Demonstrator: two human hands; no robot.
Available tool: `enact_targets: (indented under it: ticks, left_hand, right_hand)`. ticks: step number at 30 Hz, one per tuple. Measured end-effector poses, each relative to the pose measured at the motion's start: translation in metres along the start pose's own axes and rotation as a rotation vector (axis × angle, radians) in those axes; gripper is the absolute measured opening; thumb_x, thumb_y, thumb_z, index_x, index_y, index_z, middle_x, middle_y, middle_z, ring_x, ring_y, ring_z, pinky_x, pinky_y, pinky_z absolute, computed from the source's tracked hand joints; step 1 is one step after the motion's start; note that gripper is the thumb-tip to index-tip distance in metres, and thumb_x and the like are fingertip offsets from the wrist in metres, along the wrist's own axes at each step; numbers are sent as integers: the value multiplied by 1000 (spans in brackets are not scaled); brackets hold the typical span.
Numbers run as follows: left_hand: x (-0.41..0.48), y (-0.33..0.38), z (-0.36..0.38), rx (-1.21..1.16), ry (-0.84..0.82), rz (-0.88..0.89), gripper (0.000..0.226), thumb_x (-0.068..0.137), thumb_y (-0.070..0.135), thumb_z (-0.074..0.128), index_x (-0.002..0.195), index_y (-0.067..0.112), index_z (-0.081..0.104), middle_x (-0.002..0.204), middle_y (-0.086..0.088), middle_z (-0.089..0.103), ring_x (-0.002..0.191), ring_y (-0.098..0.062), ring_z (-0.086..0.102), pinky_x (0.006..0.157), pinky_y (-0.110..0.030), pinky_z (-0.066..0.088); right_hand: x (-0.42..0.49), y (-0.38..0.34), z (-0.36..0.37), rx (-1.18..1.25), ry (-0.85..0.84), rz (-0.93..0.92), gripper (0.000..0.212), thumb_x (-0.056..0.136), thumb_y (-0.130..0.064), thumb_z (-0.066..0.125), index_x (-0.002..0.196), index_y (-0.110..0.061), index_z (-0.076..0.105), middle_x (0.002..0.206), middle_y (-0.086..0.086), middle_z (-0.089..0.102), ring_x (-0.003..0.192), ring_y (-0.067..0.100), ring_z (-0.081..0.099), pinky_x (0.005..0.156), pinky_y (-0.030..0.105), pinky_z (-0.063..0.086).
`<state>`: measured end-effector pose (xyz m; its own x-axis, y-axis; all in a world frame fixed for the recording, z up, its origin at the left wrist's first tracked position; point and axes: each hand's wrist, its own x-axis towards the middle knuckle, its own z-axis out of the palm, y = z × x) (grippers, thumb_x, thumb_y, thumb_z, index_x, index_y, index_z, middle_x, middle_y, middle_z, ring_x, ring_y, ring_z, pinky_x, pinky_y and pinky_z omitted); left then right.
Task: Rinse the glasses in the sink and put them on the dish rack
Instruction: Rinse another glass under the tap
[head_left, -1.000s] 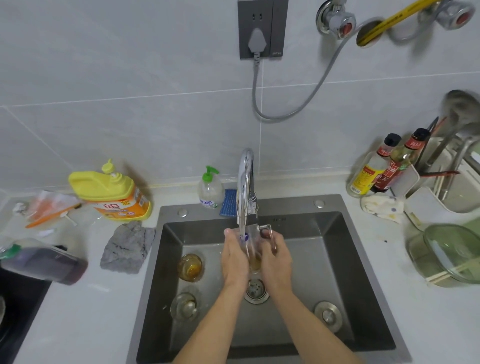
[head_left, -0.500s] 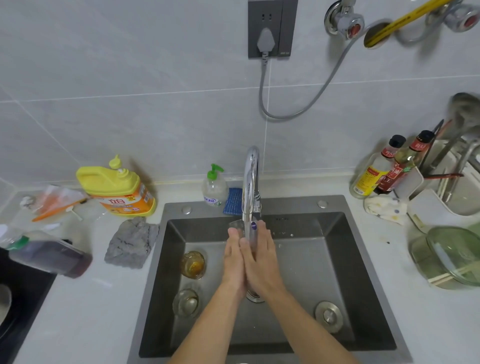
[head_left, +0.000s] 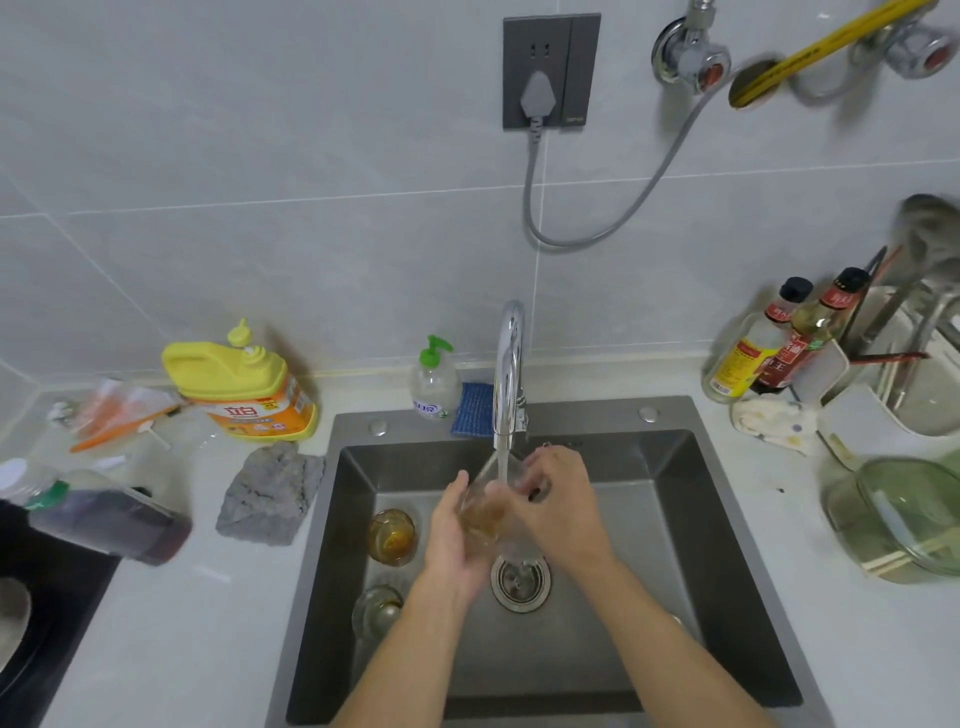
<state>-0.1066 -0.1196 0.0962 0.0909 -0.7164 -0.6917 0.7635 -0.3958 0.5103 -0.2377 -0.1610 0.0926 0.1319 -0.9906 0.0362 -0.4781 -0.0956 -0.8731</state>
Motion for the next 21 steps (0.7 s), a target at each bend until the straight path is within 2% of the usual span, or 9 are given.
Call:
enact_targets:
  ticks: [1, 3, 6, 9, 11, 13, 16, 18, 21]
  left_hand:
    - [2, -3, 1, 20, -6, -11, 45, 105, 33, 53, 88, 4, 82, 91, -18, 78, 76, -30, 77, 82, -48, 55]
    - [-1, -8, 6, 81, -15, -21, 46, 107, 36, 48, 100, 2, 77, 95, -19, 78, 79, -30, 77, 78, -45, 56]
    - [-2, -8, 5, 124, -12, 30, 52, 103, 49, 52, 122, 5, 73, 115, -24, 75, 100, -36, 75, 79, -46, 60]
    - [5, -4, 0, 146, 26, 39, 53, 99, 51, 61, 127, 6, 70, 117, -26, 75, 105, -38, 75, 72, -43, 64]
    - [10, -5, -2, 125, 39, 4, 54, 101, 49, 57, 125, 3, 70, 113, -25, 76, 98, -35, 78, 67, -41, 64]
    - [13, -2, -3, 111, 63, -28, 56, 103, 52, 53, 121, 2, 73, 110, -24, 77, 94, -33, 79, 69, -42, 65]
    - [19, 8, -12, 168, 73, -58, 53, 102, 52, 55, 104, 6, 80, 104, -21, 79, 93, -32, 79, 82, -45, 62]
    - [21, 14, -18, 246, 105, -108, 52, 96, 56, 63, 107, 8, 79, 103, -18, 80, 98, -30, 77, 82, -41, 61]
    - [24, 9, -24, 481, 77, -136, 76, 82, 88, 52, 114, 25, 80, 91, -2, 78, 77, -16, 67, 70, -28, 51]
  right_hand:
    - [1, -5, 2, -97, -5, -45, 45, 79, -53, 79, 62, -24, 49, 77, -13, 56, 81, 2, 53, 88, 31, 50]
    - [4, -17, 10, -298, -59, -100, 54, 90, -59, 65, 56, -24, 43, 56, -10, 49, 62, 2, 49, 105, 32, 44]
    - [9, -26, 3, -391, -372, -79, 57, 98, -69, 38, 74, -28, 68, 64, -10, 64, 77, 0, 62, 125, 39, 21]
    - [19, -26, -12, -410, -724, -4, 51, 94, -75, 39, 81, -35, 69, 69, -11, 61, 89, 9, 62, 124, 53, 10]
    - [24, -29, -10, -381, -786, 47, 50, 96, -66, 46, 67, -28, 59, 68, -8, 59, 82, 19, 63, 115, 53, 29]
    - [30, -32, -5, -304, -845, -13, 35, 96, -49, 56, 73, -24, 64, 75, -4, 66, 82, 23, 68, 91, 44, 50]
    - [34, -27, -12, -225, -809, -39, 20, 96, -50, 60, 87, -37, 73, 80, -15, 71, 74, 0, 65, 81, 26, 52]
    - [30, -20, -17, -311, -682, -47, 45, 98, -60, 53, 76, -27, 74, 66, -9, 65, 60, 3, 57, 68, 24, 46]
    - [30, -22, -11, -254, -510, 41, 51, 105, -46, 48, 70, -19, 74, 67, -8, 70, 64, 9, 64, 69, 27, 48]
